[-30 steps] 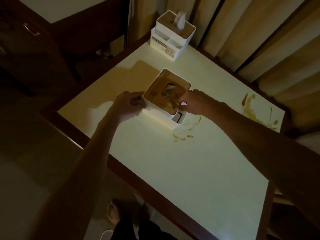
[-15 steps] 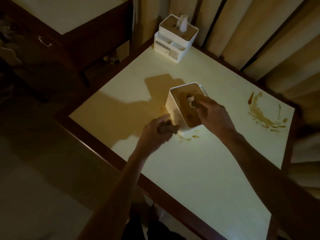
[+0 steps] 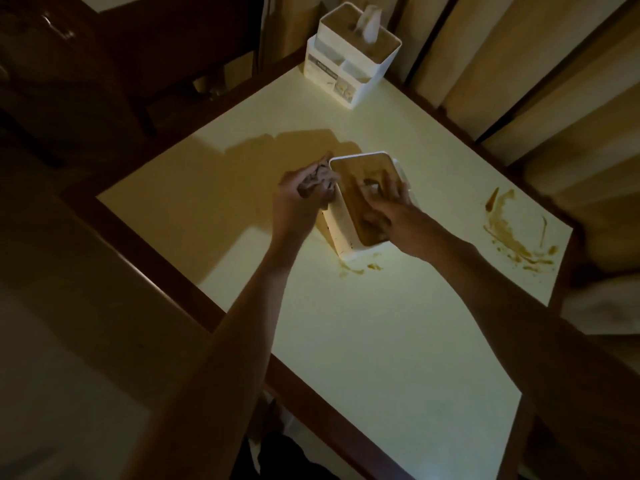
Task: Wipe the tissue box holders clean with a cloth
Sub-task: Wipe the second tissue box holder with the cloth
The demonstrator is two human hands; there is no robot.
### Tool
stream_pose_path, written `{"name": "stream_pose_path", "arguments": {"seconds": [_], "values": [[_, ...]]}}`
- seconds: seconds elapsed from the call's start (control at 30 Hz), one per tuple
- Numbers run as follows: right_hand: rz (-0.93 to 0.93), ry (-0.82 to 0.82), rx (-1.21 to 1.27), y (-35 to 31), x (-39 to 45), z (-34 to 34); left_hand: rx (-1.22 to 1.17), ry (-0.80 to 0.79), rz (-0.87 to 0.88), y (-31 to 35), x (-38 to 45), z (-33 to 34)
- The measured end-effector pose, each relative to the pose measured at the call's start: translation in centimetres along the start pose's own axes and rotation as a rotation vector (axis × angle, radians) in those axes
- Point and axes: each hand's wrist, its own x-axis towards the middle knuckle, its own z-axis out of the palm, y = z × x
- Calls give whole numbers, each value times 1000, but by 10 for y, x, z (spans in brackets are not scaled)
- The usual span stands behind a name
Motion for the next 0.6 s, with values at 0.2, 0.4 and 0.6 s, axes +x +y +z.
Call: {"name": "stream_pose_path", "arguments": {"seconds": [0.2,0.4,0.6], "values": [[19,-32,-102,-1,0,-1,-34,43,-99,-16,-94,38],[22,-41,-133,-3,0,-1,63,12,17,-13,-81,29],[12,-63,-100,-3,0,-3,20,94,-130,-15,20,15]]}}
